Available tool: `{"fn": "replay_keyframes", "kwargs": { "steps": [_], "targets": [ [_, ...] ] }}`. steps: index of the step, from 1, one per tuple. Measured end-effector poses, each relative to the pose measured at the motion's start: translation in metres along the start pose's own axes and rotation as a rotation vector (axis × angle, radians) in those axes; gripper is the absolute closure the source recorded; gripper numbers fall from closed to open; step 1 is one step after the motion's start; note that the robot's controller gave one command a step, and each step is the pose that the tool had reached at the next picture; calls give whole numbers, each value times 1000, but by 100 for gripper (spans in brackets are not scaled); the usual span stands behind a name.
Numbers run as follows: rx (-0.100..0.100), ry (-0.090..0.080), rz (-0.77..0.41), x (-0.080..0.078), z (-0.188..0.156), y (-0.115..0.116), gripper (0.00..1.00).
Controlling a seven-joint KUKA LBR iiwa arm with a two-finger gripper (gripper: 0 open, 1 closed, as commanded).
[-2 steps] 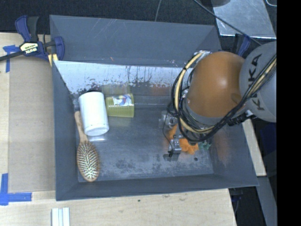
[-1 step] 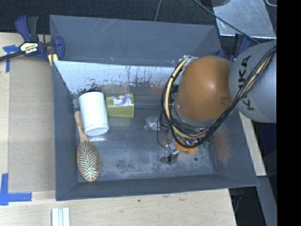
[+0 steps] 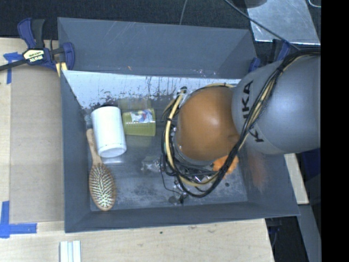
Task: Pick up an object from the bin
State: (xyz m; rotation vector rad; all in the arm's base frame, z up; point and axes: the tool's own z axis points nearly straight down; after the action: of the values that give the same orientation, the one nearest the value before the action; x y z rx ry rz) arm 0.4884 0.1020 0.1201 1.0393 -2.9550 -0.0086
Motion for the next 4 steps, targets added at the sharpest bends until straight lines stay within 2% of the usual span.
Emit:
{"fn": "replay_keyframes", "kwargs": {
  "steps": [1,2,3,4],
  "targets": [
    [1,-7,-464,-51,-36,66,0],
    [9,-15,-697,-59,-138,-10,0],
    [10,-24,-789,-94,-151,79,0],
    [2,-25,-282,-99,-116,71,0]
  ]
}}
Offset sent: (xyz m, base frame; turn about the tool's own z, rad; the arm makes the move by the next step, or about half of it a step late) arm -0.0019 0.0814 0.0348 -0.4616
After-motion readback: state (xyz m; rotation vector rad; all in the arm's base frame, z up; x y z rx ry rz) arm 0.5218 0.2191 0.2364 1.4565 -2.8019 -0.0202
